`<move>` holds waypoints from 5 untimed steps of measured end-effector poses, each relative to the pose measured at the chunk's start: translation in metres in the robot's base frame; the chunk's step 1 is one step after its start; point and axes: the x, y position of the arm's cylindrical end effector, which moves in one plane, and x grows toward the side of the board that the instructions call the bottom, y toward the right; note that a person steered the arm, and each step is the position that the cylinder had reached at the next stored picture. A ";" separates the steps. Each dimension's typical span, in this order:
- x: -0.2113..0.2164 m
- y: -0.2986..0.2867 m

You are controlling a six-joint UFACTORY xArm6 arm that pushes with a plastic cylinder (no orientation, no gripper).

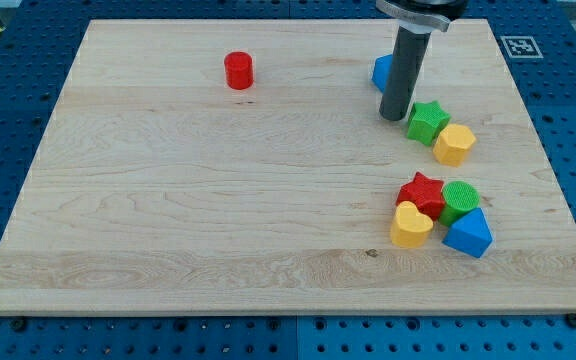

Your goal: Place the green star at the left side of the yellow hexagon

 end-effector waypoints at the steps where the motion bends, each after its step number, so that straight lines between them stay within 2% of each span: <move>1: -0.004 0.000; 3: -0.020 0.010; 5: -0.020 0.064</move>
